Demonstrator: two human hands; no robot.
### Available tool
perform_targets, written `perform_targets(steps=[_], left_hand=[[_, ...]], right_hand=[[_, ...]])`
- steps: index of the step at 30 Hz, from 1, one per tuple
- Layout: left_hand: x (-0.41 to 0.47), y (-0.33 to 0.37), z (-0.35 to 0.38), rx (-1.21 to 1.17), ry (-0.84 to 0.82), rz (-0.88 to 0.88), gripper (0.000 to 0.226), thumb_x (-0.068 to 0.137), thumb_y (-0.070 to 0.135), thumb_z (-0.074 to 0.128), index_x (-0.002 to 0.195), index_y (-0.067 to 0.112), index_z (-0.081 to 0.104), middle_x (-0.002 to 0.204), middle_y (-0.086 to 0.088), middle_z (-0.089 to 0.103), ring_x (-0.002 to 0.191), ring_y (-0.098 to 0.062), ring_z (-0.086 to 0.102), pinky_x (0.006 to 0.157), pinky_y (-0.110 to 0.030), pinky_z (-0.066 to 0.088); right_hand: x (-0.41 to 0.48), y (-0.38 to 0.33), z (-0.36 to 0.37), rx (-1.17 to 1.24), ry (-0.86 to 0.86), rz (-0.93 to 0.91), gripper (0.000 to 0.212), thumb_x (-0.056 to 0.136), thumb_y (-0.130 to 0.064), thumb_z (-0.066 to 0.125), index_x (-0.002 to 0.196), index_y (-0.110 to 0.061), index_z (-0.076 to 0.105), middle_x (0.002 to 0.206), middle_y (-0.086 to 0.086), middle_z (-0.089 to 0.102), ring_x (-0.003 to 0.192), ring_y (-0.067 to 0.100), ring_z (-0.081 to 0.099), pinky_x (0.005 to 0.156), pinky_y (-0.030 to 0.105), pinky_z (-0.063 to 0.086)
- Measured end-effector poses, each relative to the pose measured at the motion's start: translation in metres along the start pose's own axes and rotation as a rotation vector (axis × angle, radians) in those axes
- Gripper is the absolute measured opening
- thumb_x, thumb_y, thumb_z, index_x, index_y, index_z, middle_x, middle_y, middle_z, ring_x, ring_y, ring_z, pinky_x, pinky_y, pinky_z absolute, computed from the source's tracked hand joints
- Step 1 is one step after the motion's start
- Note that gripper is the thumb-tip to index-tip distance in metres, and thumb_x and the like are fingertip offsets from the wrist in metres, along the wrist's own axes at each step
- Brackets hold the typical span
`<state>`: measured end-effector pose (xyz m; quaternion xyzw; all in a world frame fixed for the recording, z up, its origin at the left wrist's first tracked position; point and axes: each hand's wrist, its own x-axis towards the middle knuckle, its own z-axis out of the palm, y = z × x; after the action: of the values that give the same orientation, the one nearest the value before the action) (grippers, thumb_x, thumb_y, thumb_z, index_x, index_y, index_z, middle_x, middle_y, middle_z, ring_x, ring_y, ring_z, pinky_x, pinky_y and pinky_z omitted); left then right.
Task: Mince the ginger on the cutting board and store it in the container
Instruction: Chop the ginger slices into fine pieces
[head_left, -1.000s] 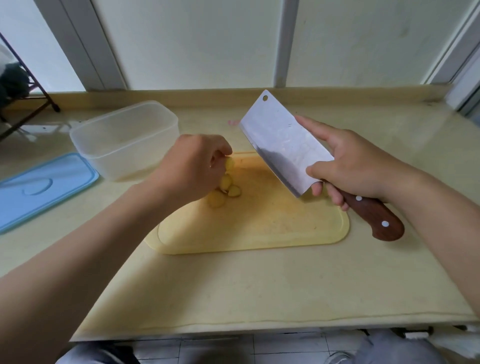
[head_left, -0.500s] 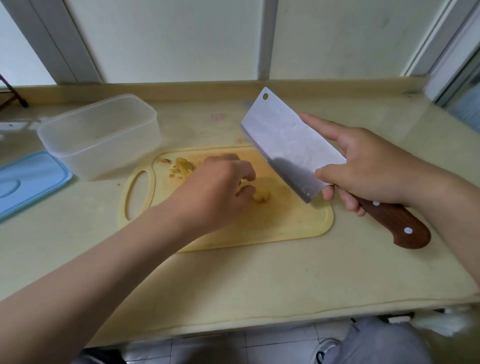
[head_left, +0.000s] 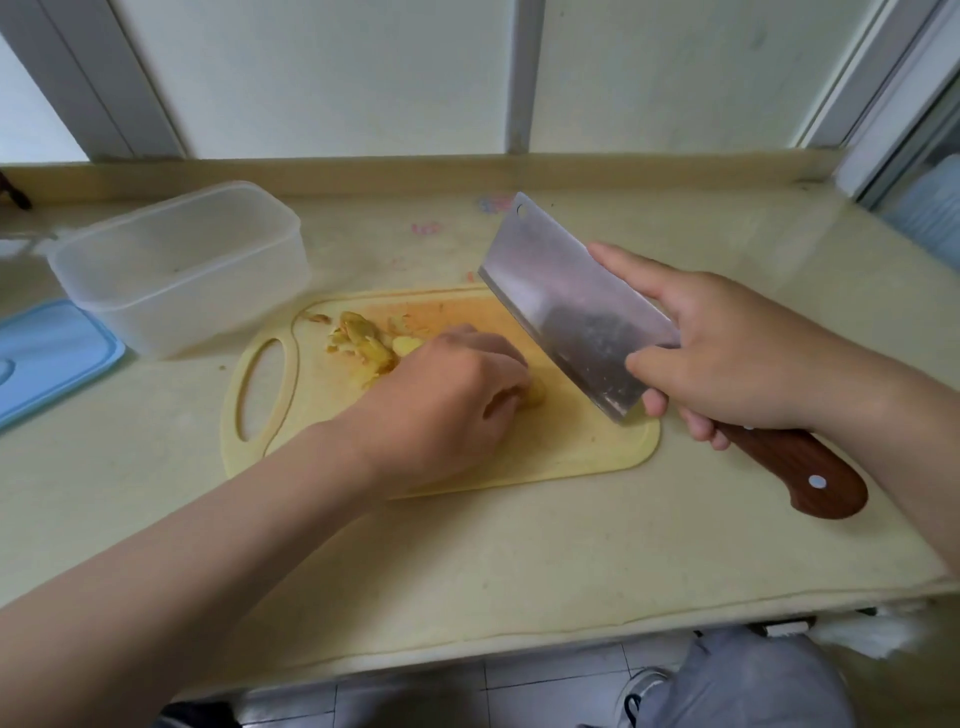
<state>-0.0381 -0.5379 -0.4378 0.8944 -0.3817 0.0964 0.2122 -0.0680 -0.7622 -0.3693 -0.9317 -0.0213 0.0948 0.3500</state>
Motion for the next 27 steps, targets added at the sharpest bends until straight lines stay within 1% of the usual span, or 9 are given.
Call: perform_targets(steps=[3, 5, 7, 9, 13, 16, 21, 24, 27], left_hand=[[-0.001, -0.003, -0.001, -0.029, 0.024, 0.018, 0.014, 0.087, 0.015, 0.063, 0.089, 0.009, 0.075, 0.095, -0.005, 0.068, 0.082, -0.025, 0.063, 0.072, -0.037, 0.052], [-0.003, -0.005, -0.003, -0.037, -0.008, 0.044, 0.017, 0.089, 0.017, 0.06, 0.088, 0.009, 0.075, 0.092, -0.004, 0.065, 0.078, -0.022, 0.061, 0.068, -0.037, 0.051], [-0.004, -0.007, -0.004, -0.021, -0.045, 0.093, 0.023, 0.092, 0.022, 0.057, 0.088, 0.009, 0.075, 0.093, -0.003, 0.064, 0.078, -0.02, 0.058, 0.069, -0.036, 0.05], [-0.005, -0.008, -0.005, 0.034, -0.067, 0.161, 0.03, 0.097, 0.026, 0.051, 0.088, 0.008, 0.074, 0.095, -0.004, 0.063, 0.079, -0.023, 0.056, 0.073, -0.037, 0.049], [-0.011, -0.013, -0.007, 0.14, -0.073, 0.3, 0.036, 0.103, 0.028, 0.045, 0.099, 0.004, 0.071, 0.103, -0.011, 0.063, 0.081, -0.031, 0.057, 0.077, -0.042, 0.05], [-0.014, -0.017, -0.008, 0.148, -0.096, 0.327, 0.037, 0.103, 0.03, 0.042, 0.104, 0.005, 0.07, 0.107, -0.012, 0.062, 0.085, -0.032, 0.057, 0.077, -0.045, 0.05], [-0.009, -0.022, -0.006, 0.182, -0.112, 0.38, 0.04, 0.103, 0.034, 0.039, 0.102, 0.006, 0.068, 0.103, -0.012, 0.059, 0.083, -0.032, 0.054, 0.077, -0.045, 0.048], [-0.01, -0.024, -0.002, 0.146, -0.091, 0.387, 0.042, 0.104, 0.031, 0.038, 0.102, 0.002, 0.068, 0.1, -0.015, 0.057, 0.08, -0.035, 0.054, 0.077, -0.046, 0.048], [-0.013, -0.026, 0.002, 0.146, -0.062, 0.387, 0.047, 0.105, 0.031, 0.033, 0.105, 0.0, 0.069, 0.101, -0.016, 0.059, 0.082, -0.035, 0.057, 0.076, -0.047, 0.048]], right_hand=[[-0.005, -0.003, 0.004, -0.034, -0.017, 0.009, 0.093, 0.094, -0.005, 0.049, 0.148, -0.074, 0.016, 0.068, 0.009, 0.071, 0.041, 0.018, 0.059, 0.044, 0.035, 0.056], [-0.008, -0.006, 0.008, -0.073, -0.039, 0.003, 0.093, 0.094, -0.007, 0.048, 0.149, -0.073, 0.014, 0.071, 0.009, 0.071, 0.041, 0.018, 0.06, 0.045, 0.038, 0.058], [-0.011, -0.009, 0.011, -0.11, -0.052, -0.005, 0.092, 0.094, -0.008, 0.048, 0.149, -0.072, 0.013, 0.072, 0.007, 0.07, 0.042, 0.02, 0.063, 0.046, 0.041, 0.06], [-0.013, -0.011, 0.012, -0.145, -0.051, -0.017, 0.092, 0.094, -0.009, 0.048, 0.15, -0.073, 0.011, 0.07, 0.005, 0.069, 0.044, 0.023, 0.065, 0.046, 0.041, 0.061], [-0.019, -0.013, 0.012, -0.222, -0.061, -0.028, 0.092, 0.096, -0.012, 0.046, 0.146, -0.077, 0.005, 0.069, 0.006, 0.07, 0.047, 0.027, 0.067, 0.046, 0.041, 0.06], [-0.025, -0.016, 0.009, -0.289, -0.096, -0.017, 0.091, 0.1, -0.015, 0.045, 0.141, -0.082, -0.002, 0.067, 0.009, 0.07, 0.048, 0.028, 0.067, 0.048, 0.044, 0.06], [-0.02, -0.022, 0.01, -0.354, -0.106, 0.014, 0.091, 0.099, -0.017, 0.046, 0.139, -0.083, -0.005, 0.068, 0.011, 0.07, 0.049, 0.026, 0.065, 0.051, 0.045, 0.059], [-0.01, -0.025, 0.017, -0.371, -0.065, -0.042, 0.092, 0.099, -0.017, 0.048, 0.144, -0.078, -0.004, 0.065, 0.01, 0.069, 0.048, 0.021, 0.063, 0.055, 0.043, 0.059], [-0.007, -0.022, 0.026, -0.316, 0.023, -0.107, 0.092, 0.098, -0.015, 0.049, 0.147, -0.074, -0.001, 0.063, 0.014, 0.068, 0.046, 0.027, 0.06, 0.053, 0.045, 0.055]])
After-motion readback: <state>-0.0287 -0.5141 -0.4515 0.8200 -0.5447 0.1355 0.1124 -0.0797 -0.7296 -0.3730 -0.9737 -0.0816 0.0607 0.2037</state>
